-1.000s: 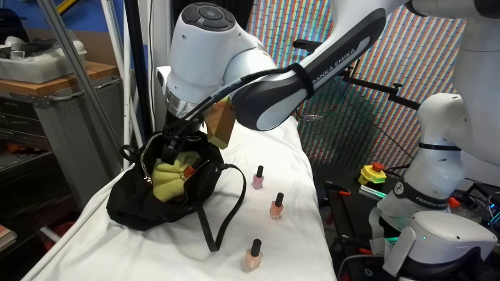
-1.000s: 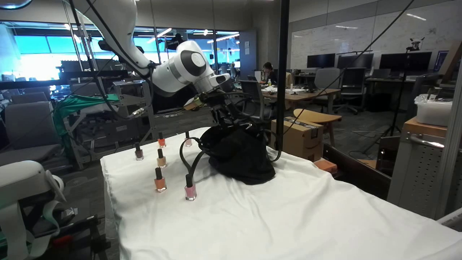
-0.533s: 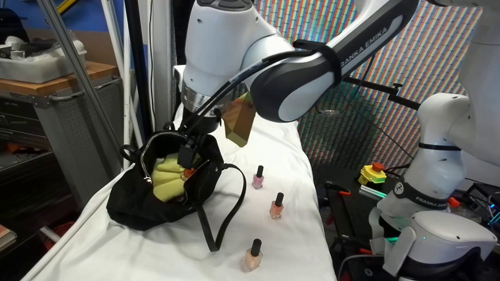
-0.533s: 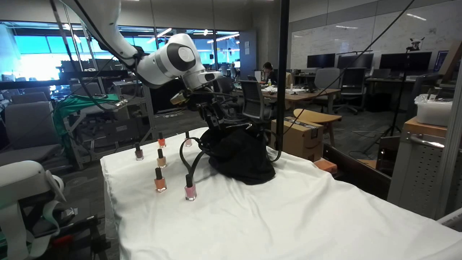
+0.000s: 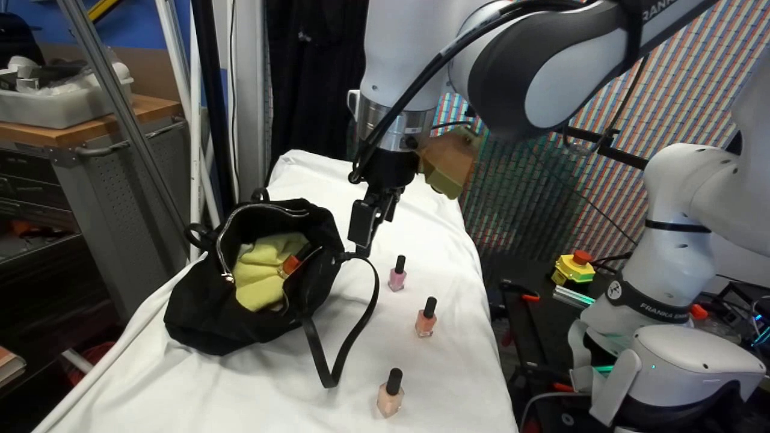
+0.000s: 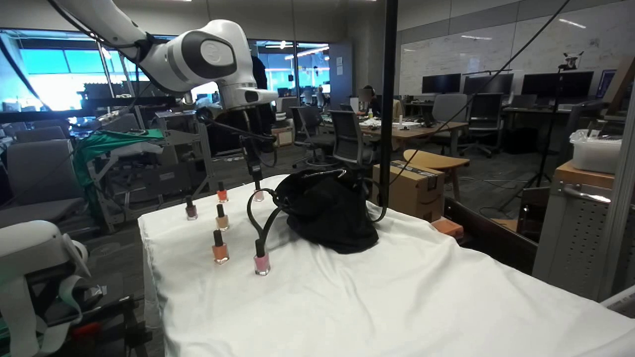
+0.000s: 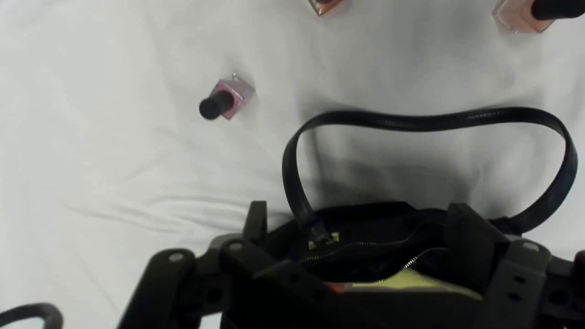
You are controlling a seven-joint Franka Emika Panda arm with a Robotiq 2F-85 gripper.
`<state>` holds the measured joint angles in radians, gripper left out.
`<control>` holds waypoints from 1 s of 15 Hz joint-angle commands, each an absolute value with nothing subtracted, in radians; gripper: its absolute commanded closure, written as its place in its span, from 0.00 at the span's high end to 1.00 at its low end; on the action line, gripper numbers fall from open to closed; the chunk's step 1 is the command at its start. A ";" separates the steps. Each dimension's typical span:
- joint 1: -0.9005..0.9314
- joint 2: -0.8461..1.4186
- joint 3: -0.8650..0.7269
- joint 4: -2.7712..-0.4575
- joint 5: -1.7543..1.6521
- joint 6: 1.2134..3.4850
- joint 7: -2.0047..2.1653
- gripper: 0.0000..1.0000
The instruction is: Pick up the nail polish bottles and place them in the black bag
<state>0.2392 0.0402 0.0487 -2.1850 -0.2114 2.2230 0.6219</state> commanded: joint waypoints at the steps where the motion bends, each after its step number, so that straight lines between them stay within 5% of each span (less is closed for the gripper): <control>1: 0.189 -0.090 0.074 -2.343 -0.145 2.255 0.716 1.00; 15: 0.060 -0.035 0.056 -2.565 -0.089 2.616 1.044 1.00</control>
